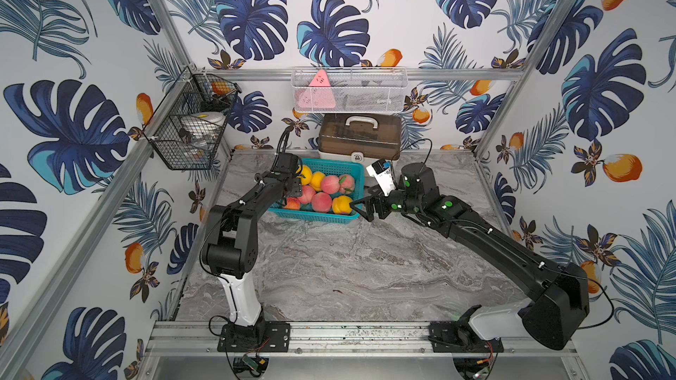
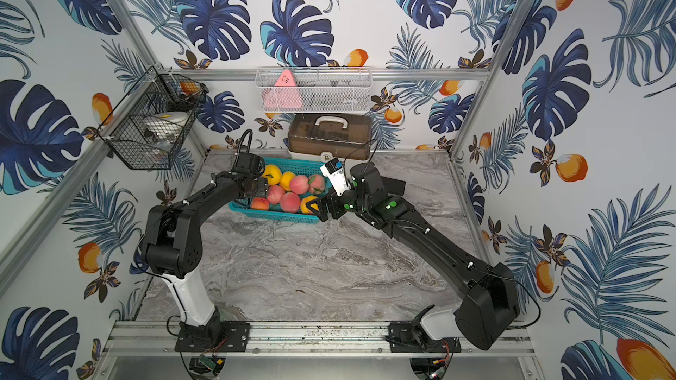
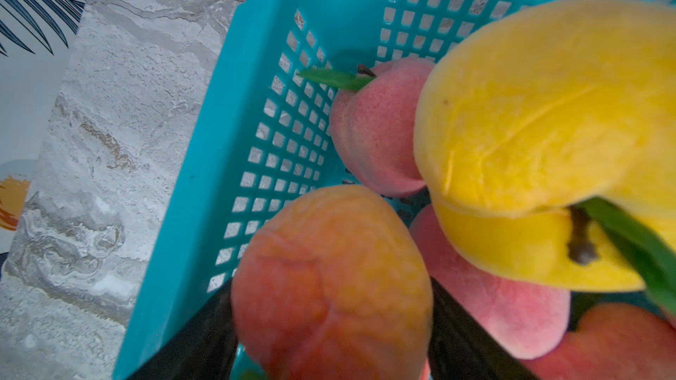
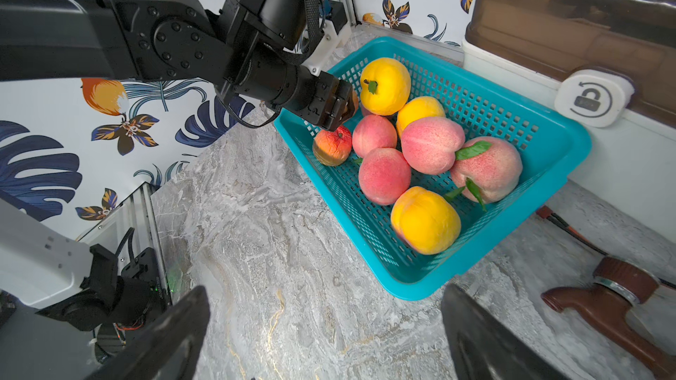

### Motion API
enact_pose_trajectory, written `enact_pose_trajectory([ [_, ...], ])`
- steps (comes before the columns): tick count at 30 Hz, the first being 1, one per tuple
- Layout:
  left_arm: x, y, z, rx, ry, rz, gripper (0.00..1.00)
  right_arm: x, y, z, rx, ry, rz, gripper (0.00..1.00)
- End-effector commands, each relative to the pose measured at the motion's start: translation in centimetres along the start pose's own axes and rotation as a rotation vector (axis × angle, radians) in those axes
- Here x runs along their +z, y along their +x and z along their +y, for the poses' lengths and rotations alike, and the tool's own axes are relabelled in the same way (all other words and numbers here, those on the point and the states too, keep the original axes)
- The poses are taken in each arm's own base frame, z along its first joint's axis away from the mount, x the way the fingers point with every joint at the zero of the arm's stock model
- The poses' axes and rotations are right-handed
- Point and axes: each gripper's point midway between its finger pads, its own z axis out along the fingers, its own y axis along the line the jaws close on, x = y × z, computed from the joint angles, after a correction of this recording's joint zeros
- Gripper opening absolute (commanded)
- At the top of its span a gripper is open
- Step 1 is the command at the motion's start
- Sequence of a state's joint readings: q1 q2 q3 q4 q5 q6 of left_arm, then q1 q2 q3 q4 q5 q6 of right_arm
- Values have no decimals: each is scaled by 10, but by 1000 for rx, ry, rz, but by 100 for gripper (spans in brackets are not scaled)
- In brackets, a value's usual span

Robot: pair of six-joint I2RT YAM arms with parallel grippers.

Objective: Put the peaches into the basket
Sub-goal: Place the peach in the basket.

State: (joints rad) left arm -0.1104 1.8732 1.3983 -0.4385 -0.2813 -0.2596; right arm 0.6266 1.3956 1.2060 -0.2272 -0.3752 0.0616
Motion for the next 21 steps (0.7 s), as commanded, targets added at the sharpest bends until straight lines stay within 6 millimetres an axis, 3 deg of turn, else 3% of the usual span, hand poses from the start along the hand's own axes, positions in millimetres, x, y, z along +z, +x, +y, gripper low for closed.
enact_pose_trajectory([
  [1, -3, -5, 3, -2, -5, -20, 79, -2, -7, 1, -4, -8, -25, 100],
  [21, -40, -7, 11, -28, 22, -63, 91, -17, 6, -14, 20, 83, -1, 100],
])
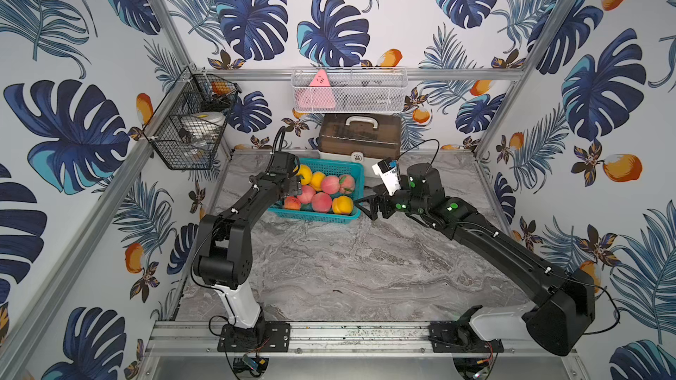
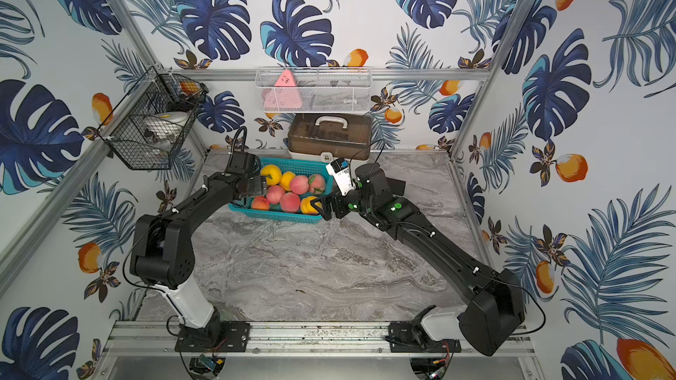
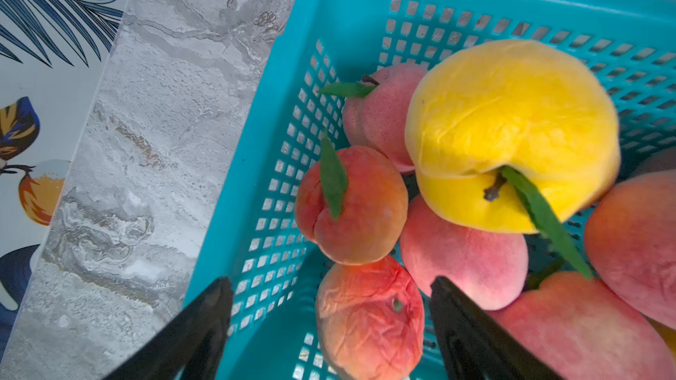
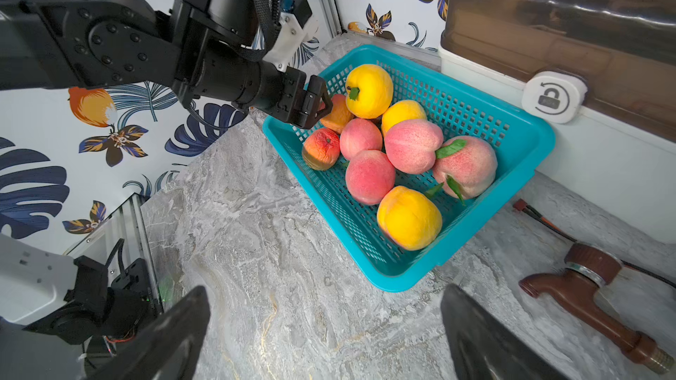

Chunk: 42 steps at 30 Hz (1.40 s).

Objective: Put the peaches into the basket
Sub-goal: Place the peach in the basket, then reset both arms

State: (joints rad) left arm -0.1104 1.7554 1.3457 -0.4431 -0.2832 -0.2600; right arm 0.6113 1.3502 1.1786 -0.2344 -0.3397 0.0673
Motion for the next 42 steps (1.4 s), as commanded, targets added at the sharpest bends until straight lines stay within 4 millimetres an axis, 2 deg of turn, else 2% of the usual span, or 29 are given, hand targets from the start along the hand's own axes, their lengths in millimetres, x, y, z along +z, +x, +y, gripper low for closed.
enact_pose_trajectory([
  [1, -9, 1, 2, -14, 17, -6, 93, -5, 8, -9, 14, 50, 20, 100],
  [5, -18, 15, -3, -20, 58, 11, 99, -3, 23, -40, 77, 171, 53, 100],
  [7, -26, 24, -6, -14, 80, 12, 99, -2, 38, -68, 146, 243, 100, 100],
  [8, -30, 27, -8, -8, 90, 12, 99, -2, 41, -74, 163, 253, 114, 100],
  [9, -36, 31, -9, -4, 102, 11, 99, 0, 60, -82, 187, 266, 148, 100],
  [14, -59, 45, -19, -9, 198, 40, 99, -4, 79, -102, 214, 344, 103, 100],
  [17, -77, 48, -19, -11, 240, 16, 99, -16, 84, -120, 203, 453, 57, 100],
  [22, -101, 49, -6, -37, 229, -37, 99, -41, 84, -155, 177, 651, -8, 100],
  [26, -112, 55, 5, -83, 219, -92, 99, -43, 85, -167, 96, 636, -117, 100],
  [30, -112, 59, 9, -109, 225, -154, 99, -44, 93, -178, -75, 659, -182, 100],
  [32, -107, 62, 7, -100, 239, -184, 99, -44, 105, -195, -118, 710, -179, 100],
  [35, -94, 71, 4, -96, 265, -235, 99, -44, 119, -221, -79, 730, -195, 100],
  [39, -75, 82, 18, -80, 184, -312, 99, -51, 105, -237, -61, 717, -298, 100],
  [42, -62, 84, 26, -37, 119, -329, 99, -56, 116, -256, -10, 779, -207, 100],
])
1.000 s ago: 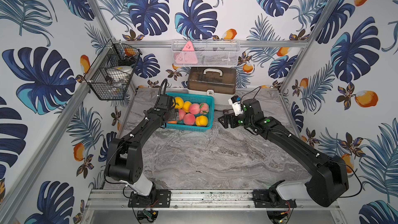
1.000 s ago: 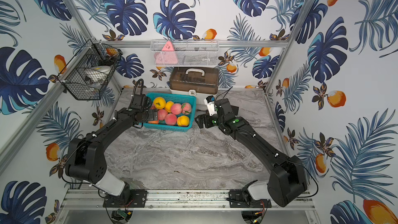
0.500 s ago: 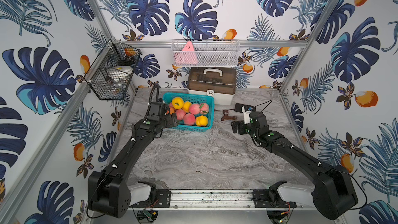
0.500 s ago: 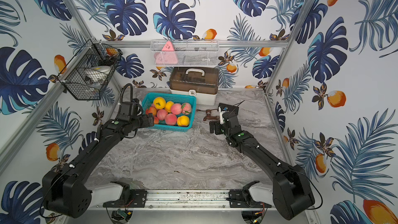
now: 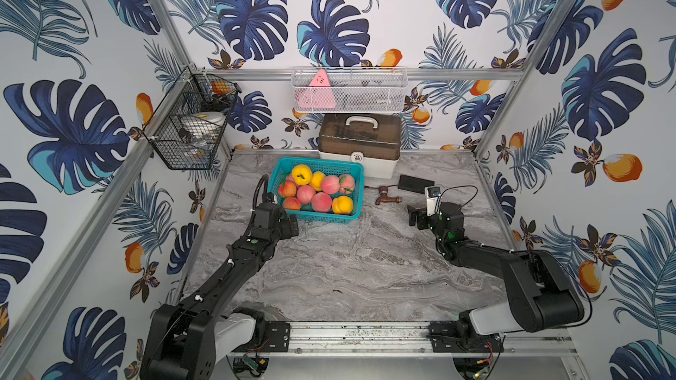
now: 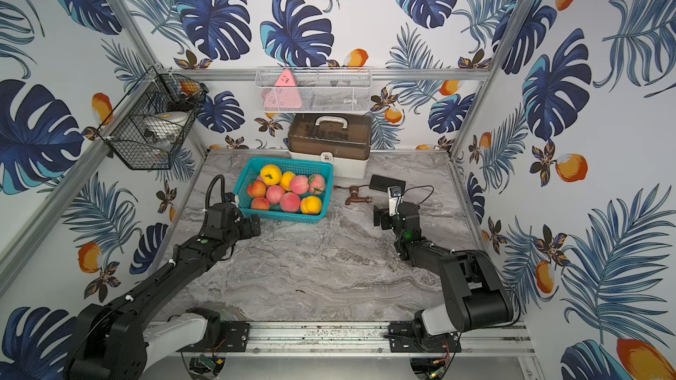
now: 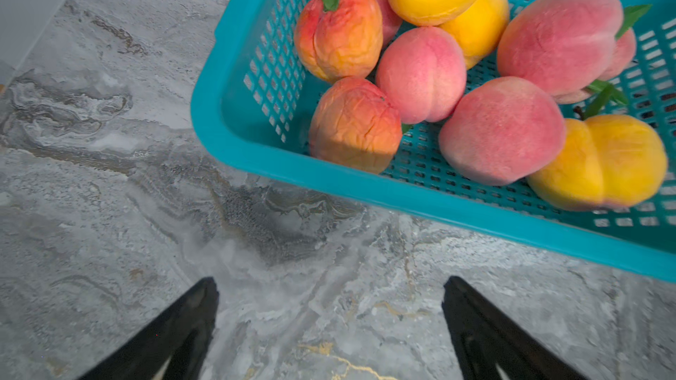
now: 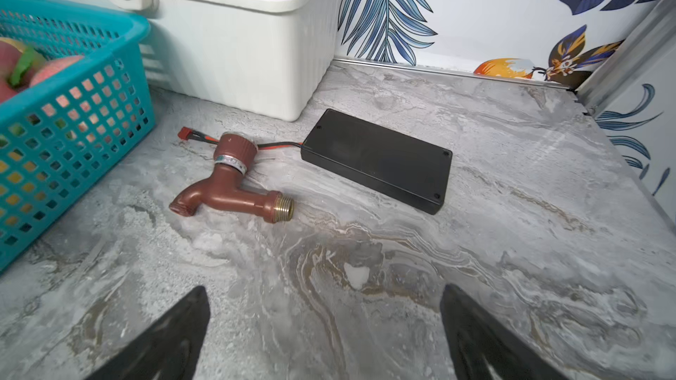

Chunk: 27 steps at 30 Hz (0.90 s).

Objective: Put the peaches into the basket
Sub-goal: Reset both arms

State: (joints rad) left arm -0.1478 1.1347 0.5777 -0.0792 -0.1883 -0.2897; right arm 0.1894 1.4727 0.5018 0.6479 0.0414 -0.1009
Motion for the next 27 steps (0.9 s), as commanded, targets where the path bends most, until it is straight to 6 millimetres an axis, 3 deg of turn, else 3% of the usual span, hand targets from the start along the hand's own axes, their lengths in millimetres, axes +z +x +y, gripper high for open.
enact_pose_trajectory([
  [1, 7, -31, 9, 42, -71, -155, 99, 2, -21, -13, 0, 47, -46, 100],
  [4, 19, -30, 14, 85, -106, -164, 99, -3, -11, -22, -1, 94, -17, 100],
  [8, 38, -23, 30, 119, -193, -187, 99, 2, 20, -29, 39, 141, 67, 100],
  [11, 45, -28, 32, 131, -189, -276, 99, 2, 17, -27, 28, 137, -26, 100],
  [17, 52, -35, 21, 132, -110, -389, 99, -1, 34, -54, 133, 222, -62, 100],
  [21, 64, -21, 21, 127, -88, -401, 99, 8, 41, -51, 119, 204, -32, 100],
  [27, 71, -19, 21, 131, -93, -394, 99, -2, 40, -56, 132, 231, -78, 100],
])
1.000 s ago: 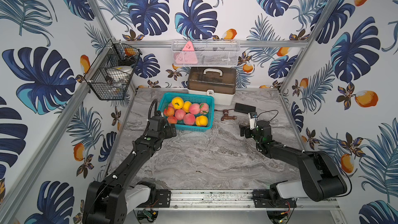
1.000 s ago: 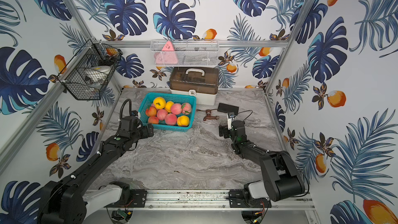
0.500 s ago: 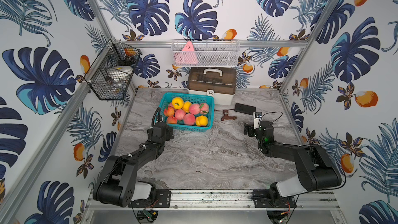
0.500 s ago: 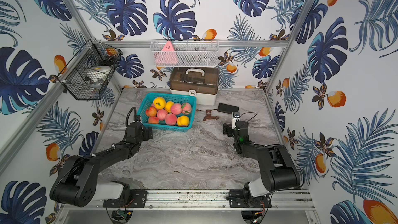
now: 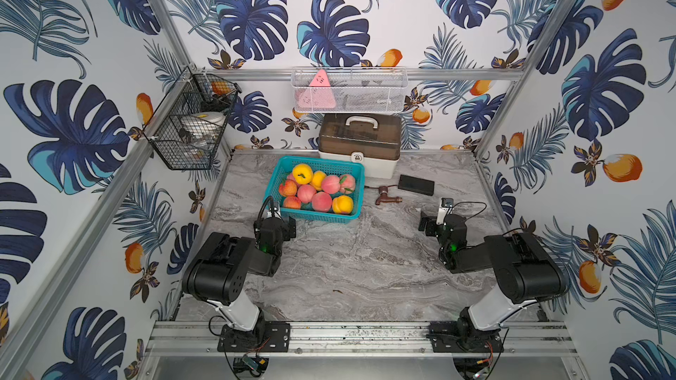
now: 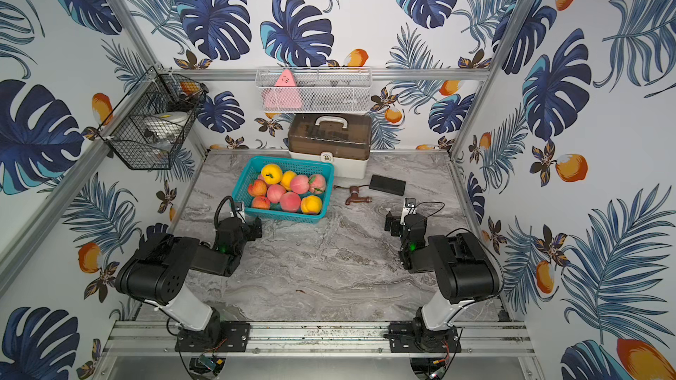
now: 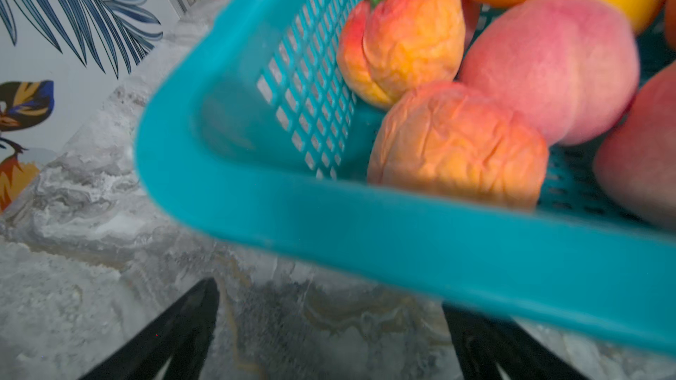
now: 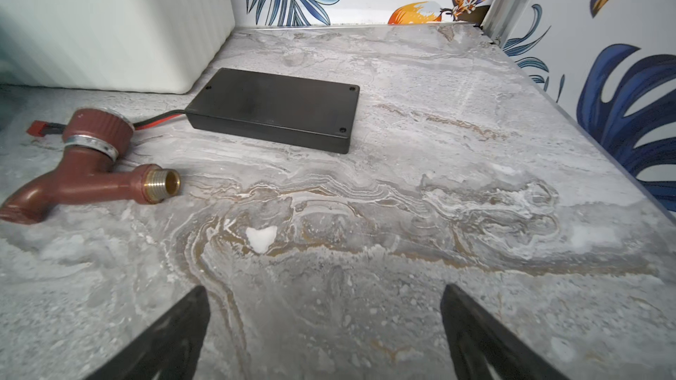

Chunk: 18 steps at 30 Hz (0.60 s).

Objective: Put the peaches into the basket
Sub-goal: Reset both arms

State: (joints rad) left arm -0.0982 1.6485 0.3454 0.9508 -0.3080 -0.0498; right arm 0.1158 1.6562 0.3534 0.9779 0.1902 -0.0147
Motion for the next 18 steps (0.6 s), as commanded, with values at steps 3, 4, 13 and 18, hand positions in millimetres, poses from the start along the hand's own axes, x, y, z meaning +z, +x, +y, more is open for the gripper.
enact_pose_trajectory([
  [3, -1, -27, 0, -12, -5, -106, 99, 4, -19, -5, 31, 35, -51, 100],
  [4, -1, -26, -1, -13, -5, -100, 99, 6, -17, -5, 30, 40, -36, 100],
  [13, -1, -28, 0, -8, -14, -112, 99, 10, -17, -5, 28, 44, -21, 100],
  [18, 1, -27, -2, -8, -6, -104, 99, 10, -17, -5, 29, 45, -22, 100],
])
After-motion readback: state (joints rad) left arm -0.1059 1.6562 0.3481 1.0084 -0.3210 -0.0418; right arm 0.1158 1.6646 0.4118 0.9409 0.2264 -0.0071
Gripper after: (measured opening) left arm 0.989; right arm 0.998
